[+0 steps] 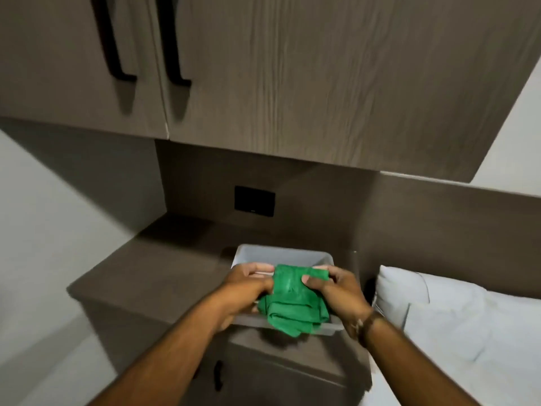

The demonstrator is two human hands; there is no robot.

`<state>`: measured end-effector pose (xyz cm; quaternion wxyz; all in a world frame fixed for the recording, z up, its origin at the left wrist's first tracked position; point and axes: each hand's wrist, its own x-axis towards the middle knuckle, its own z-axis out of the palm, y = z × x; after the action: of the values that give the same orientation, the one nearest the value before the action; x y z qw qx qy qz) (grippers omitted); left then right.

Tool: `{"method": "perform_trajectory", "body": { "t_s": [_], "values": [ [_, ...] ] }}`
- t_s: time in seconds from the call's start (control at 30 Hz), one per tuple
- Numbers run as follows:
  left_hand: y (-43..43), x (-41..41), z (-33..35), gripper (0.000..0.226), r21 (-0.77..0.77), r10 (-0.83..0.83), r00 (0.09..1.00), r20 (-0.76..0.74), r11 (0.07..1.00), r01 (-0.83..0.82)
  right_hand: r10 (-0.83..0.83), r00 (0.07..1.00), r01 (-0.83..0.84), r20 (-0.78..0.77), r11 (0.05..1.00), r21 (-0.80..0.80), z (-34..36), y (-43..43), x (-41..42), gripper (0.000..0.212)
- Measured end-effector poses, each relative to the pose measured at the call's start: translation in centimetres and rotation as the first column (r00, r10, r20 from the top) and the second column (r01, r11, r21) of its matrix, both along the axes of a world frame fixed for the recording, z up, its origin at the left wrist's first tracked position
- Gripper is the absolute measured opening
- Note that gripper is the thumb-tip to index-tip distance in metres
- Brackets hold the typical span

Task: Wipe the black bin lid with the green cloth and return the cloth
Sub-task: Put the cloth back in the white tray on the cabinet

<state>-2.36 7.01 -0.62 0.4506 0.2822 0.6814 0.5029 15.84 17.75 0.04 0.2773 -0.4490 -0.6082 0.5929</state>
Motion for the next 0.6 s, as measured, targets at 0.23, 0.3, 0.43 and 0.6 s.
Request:
{"method": "perform_trajectory", "body": {
  "t_s": [0.23, 0.3, 0.43, 0.6],
  "values": [
    [10.8, -4.2, -7.9, 0.059, -0.244, 0.091, 0.923, -0.373, 0.950, -0.193, 0.049, 0.750, -0.247, 0.660, 0.946, 0.210, -5.9, 9.3, -7.7, 0.035],
    [11.2, -4.3, -9.3, 0.053, -0.295, 0.065, 0.880, -0.470, 0.928, -0.226, 0.016, 0.657, -0.283, 0.754, 0.932, 0.227, -7.4, 10.0, -8.5, 0.038],
    [10.0, -3.2, -6.9, 0.049, -0.230, 0.095, 0.746, -0.659, 0.919, -0.320, -0.153, 0.597, -0.345, 0.787, 0.837, 0.424, -7.0, 8.5, -9.0, 0.060],
    [2.9, -0.3, -1.7, 0.036, 0.090, 0.291, 0.773, -0.563, 0.952, -0.292, -0.153, 0.819, -0.250, 0.553, 0.772, 0.584, -0.7, 3.8, -6.8, 0.049]
  ]
}}
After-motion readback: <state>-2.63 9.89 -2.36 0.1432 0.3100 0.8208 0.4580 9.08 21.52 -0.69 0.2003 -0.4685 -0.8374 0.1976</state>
